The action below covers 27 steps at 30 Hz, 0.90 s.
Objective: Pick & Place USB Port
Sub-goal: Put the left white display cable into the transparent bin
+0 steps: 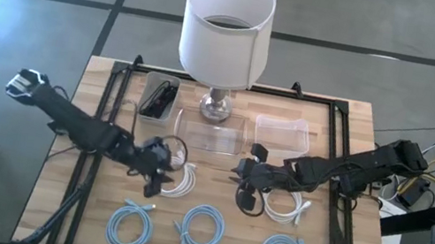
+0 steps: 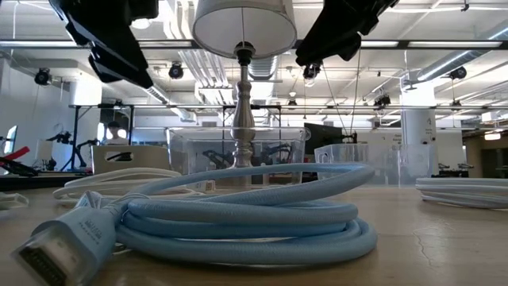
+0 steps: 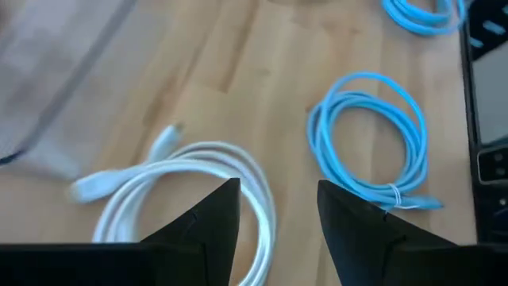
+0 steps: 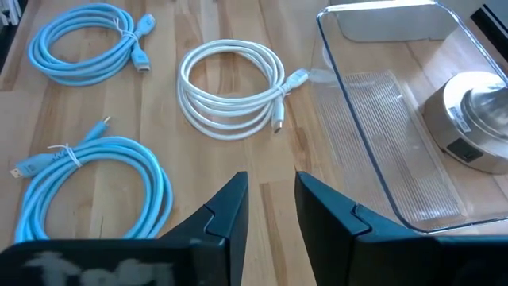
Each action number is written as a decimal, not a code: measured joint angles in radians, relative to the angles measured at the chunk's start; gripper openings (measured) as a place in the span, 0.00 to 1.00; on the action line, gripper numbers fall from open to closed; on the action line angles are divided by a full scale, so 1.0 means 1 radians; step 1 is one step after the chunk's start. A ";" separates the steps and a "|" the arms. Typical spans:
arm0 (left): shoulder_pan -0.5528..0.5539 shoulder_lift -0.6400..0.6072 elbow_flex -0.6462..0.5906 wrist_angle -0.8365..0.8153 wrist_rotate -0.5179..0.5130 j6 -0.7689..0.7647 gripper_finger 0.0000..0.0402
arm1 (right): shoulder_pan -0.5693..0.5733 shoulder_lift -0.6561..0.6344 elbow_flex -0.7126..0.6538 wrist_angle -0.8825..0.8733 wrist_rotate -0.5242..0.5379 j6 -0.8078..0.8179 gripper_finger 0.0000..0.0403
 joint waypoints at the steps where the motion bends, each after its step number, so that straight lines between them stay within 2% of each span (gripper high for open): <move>1: -0.006 0.021 -0.010 0.039 0.000 0.020 0.43 | 0.000 0.000 0.000 0.000 0.000 0.000 0.24; 4: -0.013 0.095 -0.029 0.114 0.003 0.062 0.43 | 0.000 0.000 0.000 0.001 0.000 0.000 0.23; 13: -0.014 0.272 -0.036 0.124 0.003 0.019 0.43 | 0.000 0.000 0.000 0.001 0.000 0.000 0.21; 27: -0.013 0.385 -0.035 0.153 0.003 -0.050 0.43 | 0.000 -0.002 0.000 0.001 0.000 0.000 0.23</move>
